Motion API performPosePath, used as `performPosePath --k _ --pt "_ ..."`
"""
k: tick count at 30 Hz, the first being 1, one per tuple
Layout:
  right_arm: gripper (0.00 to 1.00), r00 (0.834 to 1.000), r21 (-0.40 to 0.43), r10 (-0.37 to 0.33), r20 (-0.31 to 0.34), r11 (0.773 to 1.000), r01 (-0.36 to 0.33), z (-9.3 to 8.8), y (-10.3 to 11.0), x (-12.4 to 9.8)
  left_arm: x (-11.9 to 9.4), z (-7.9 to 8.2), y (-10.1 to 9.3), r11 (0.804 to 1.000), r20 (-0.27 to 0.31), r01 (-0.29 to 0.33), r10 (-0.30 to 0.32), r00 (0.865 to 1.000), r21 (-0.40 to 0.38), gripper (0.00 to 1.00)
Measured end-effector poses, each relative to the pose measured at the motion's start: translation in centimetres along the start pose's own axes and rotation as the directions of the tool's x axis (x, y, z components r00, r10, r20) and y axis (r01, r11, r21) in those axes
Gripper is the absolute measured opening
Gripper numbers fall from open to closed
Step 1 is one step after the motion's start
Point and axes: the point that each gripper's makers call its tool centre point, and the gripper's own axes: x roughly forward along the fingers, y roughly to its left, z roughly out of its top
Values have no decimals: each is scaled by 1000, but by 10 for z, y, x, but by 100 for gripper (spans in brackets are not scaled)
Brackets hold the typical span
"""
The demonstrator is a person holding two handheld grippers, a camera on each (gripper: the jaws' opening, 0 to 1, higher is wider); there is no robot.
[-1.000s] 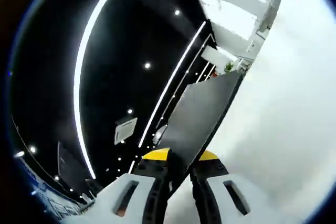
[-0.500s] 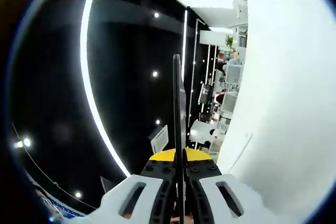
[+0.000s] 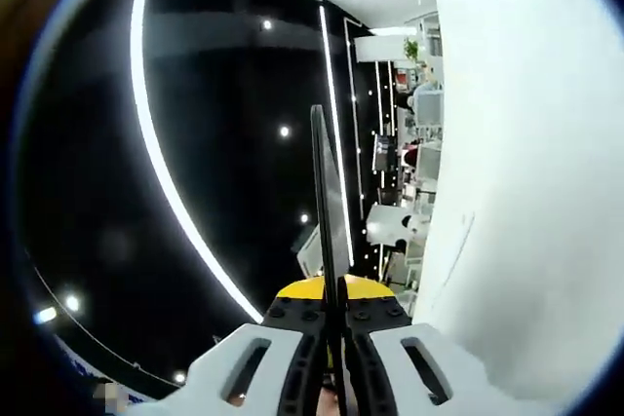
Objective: Organize the scattered folders on the table and sort them into different groups
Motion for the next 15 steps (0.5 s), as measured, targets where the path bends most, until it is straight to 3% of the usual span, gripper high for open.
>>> performPosePath --k 9,15 --pt "4 998 44 0 -57 999 2 -14 -7 3 -12 24 4 999 0 -12 12 1000 38 45" --pt "4 992 75 28 -126 997 -19 -29 -1 8 -9 20 14 997 -108 -26 34 994 72 50"
